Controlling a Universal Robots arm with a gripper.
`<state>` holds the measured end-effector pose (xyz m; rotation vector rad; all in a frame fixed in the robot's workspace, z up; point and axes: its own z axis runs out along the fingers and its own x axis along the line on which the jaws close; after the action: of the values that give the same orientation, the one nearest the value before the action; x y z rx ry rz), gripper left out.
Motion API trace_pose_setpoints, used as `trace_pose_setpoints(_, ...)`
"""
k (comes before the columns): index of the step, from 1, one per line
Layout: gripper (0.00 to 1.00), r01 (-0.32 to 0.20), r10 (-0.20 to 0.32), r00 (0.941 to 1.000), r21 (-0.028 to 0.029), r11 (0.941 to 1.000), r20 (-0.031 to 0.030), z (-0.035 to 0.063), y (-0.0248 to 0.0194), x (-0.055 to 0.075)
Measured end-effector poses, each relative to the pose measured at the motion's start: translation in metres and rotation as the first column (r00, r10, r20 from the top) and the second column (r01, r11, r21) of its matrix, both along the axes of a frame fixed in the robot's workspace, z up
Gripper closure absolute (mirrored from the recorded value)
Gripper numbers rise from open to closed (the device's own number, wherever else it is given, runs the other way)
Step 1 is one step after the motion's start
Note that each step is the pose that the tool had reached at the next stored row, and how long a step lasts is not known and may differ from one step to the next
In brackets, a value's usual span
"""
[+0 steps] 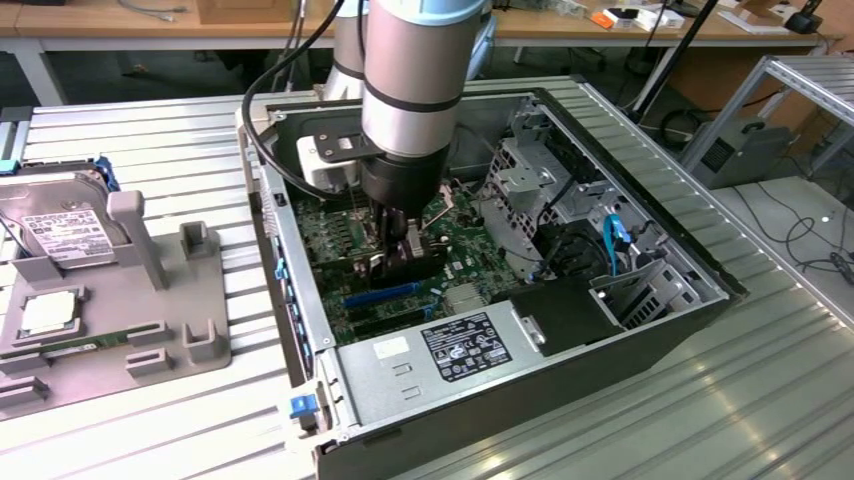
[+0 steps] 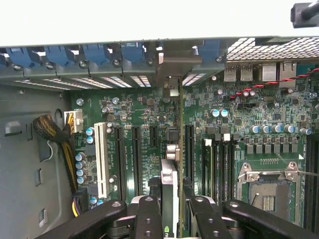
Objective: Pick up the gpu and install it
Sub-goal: 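Insert the gpu into the slot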
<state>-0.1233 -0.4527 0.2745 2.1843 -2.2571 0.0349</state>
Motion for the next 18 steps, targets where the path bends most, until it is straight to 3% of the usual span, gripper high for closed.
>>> trace_pose_setpoints(10,0.73,0.000,0.000,1.0000,0.0002,1.0000,-0.0001,0.0003,-0.0001,0.0000)
trace_pose_setpoints(18,0.73,0.000,0.000,1.0000,0.0003,1.0000,-0.0006,-0.0054,-0.0002,-0.0022)
